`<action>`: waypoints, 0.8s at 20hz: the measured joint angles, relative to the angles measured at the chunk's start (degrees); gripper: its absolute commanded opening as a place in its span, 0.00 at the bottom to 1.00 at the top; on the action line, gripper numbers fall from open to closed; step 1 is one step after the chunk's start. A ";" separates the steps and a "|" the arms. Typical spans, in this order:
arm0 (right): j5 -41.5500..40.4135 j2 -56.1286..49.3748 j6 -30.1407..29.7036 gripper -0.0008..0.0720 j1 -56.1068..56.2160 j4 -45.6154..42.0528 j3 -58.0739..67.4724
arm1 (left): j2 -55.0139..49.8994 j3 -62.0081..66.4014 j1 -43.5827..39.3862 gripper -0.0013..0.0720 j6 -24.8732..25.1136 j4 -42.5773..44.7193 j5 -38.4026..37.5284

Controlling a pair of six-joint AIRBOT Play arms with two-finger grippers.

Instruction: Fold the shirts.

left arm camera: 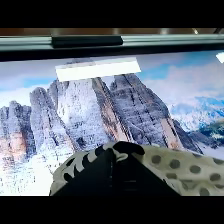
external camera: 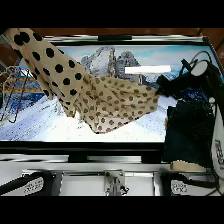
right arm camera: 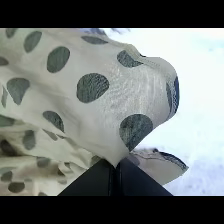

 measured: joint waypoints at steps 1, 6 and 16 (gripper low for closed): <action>0.20 3.28 0.57 0.10 0.63 0.44 -4.50 | -0.76 0.00 0.42 0.08 0.00 0.13 1.36; -12.46 16.81 6.03 0.10 13.77 14.27 -26.64 | -4.85 -0.02 3.98 0.08 -0.09 0.59 3.61; -25.40 19.21 -6.58 0.93 19.98 28.00 -27.93 | -6.80 -0.02 8.57 0.07 1.68 1.05 -13.16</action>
